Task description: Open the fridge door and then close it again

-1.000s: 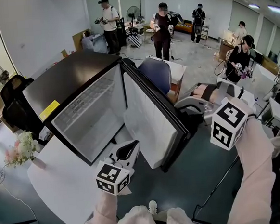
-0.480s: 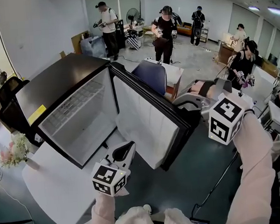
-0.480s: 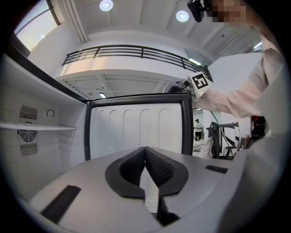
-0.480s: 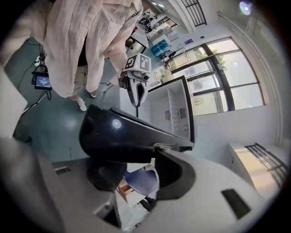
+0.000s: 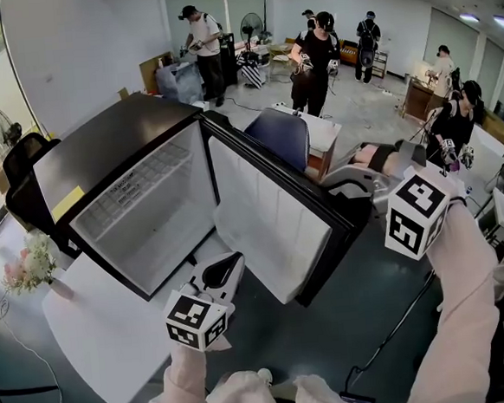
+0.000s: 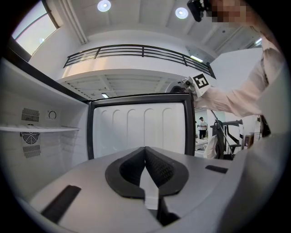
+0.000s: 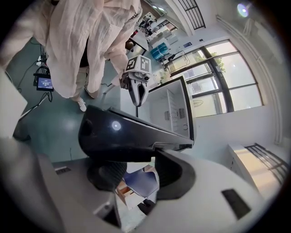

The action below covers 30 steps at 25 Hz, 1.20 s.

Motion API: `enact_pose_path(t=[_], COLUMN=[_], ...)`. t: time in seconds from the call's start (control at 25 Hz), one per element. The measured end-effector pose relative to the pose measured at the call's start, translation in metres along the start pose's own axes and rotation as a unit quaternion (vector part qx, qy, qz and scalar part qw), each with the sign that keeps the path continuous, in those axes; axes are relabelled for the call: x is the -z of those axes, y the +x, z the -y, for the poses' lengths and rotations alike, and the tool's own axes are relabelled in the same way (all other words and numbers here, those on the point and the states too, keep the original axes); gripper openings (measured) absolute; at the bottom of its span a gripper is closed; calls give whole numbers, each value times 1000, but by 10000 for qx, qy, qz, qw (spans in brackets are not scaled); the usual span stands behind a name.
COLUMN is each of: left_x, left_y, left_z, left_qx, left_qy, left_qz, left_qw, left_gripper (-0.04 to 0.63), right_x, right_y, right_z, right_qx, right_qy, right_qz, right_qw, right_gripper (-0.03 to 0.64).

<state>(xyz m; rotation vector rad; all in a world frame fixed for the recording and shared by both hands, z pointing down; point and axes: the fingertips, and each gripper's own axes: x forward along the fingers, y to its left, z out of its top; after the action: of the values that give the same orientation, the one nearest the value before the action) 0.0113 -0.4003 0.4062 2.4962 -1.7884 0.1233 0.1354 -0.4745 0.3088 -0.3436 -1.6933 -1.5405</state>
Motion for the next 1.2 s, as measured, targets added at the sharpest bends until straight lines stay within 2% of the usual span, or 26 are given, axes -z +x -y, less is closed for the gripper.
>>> enact_pose_path(t=[0.84,1.2], left_x=[8,8], left_y=[-17,-30], left_z=[-7,-12], left_qx=[-285,-216], left_qy=[-151,-232], left_qz=[-6,-13], left_qw=[9995,9995], left_gripper=[11,11], right_x=[-6,-23], right_y=[-2,-7], right_z=[3,6], right_qx=[94,125], right_qy=[170,369], right_qz=[129,217], right_qw=[9997,9990], right_gripper=[183,183])
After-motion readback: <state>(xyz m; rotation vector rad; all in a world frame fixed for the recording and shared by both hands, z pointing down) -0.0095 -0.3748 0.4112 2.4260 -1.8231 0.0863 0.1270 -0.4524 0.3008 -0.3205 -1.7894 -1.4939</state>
